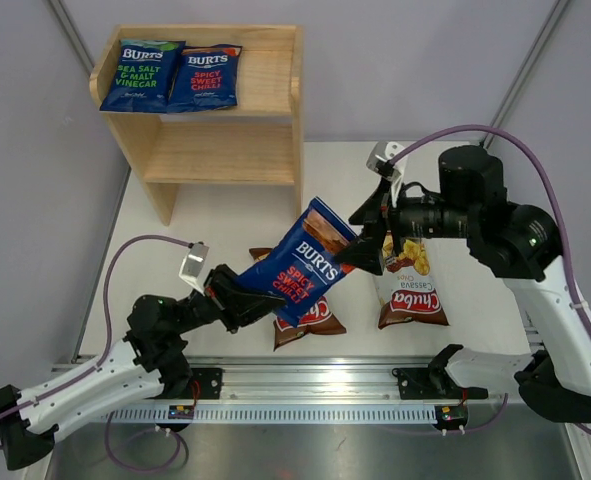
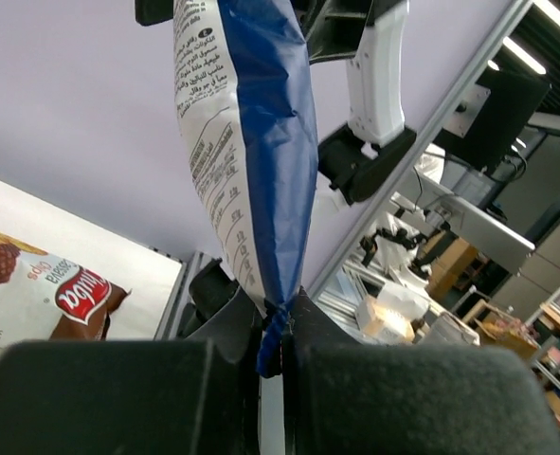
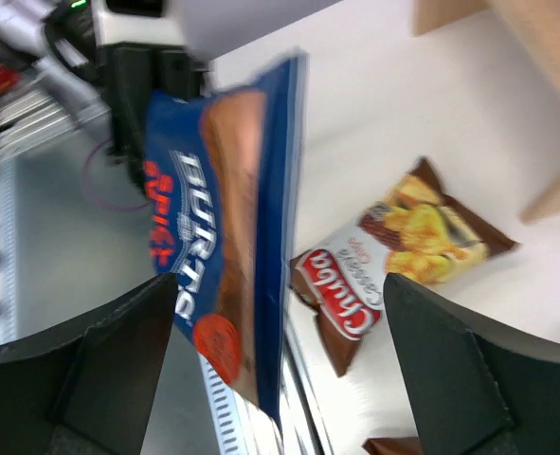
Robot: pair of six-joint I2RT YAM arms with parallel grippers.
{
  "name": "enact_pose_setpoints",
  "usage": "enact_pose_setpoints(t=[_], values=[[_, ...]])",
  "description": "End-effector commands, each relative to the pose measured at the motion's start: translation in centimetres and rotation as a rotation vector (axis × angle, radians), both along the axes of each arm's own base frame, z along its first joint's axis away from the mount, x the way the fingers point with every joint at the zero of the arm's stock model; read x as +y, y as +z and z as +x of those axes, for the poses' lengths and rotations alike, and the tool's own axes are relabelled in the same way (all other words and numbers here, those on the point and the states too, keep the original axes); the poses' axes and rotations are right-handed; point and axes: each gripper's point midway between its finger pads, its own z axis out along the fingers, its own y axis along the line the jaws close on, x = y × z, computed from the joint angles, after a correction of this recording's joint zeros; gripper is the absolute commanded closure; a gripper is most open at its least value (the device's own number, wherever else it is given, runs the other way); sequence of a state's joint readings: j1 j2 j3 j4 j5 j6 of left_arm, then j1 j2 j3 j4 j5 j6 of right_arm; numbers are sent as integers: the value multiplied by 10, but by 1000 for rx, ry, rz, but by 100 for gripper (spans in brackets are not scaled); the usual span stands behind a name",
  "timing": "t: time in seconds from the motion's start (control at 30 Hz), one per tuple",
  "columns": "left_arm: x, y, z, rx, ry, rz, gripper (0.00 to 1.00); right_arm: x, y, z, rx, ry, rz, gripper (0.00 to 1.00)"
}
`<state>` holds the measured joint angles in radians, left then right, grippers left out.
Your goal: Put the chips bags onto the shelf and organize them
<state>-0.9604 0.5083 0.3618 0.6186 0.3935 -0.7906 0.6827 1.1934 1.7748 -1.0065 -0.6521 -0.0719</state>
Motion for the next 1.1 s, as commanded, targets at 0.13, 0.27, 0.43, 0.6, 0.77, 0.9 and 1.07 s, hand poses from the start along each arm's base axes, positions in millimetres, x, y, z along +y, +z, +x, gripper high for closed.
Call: enact_pose_setpoints(t=[0.13,0.27,0.43,0.6,0.77,0.9,1.07], values=[[33,48,38,89,278,-109,100,-102,75,60,-198,-786,158,0],[60,79,63,187,457,-132,100,-133,87,54,-192,-931,227,0],[89,100,100,364,703,-94,100,-147,81,54,-190,-1002,238,0],[102,170,110,383,773,-146,100,-142,74,55,-161,-991,267,1],[80,193,146,438,758,-105,100,-140,77,47,-143,-968,326,1],[89,195,193,517,707,-146,100,-138,77,39,-134,-933,351,1],[78,204,230,507,650,-139,100,-140,74,38,-146,-930,334,1]])
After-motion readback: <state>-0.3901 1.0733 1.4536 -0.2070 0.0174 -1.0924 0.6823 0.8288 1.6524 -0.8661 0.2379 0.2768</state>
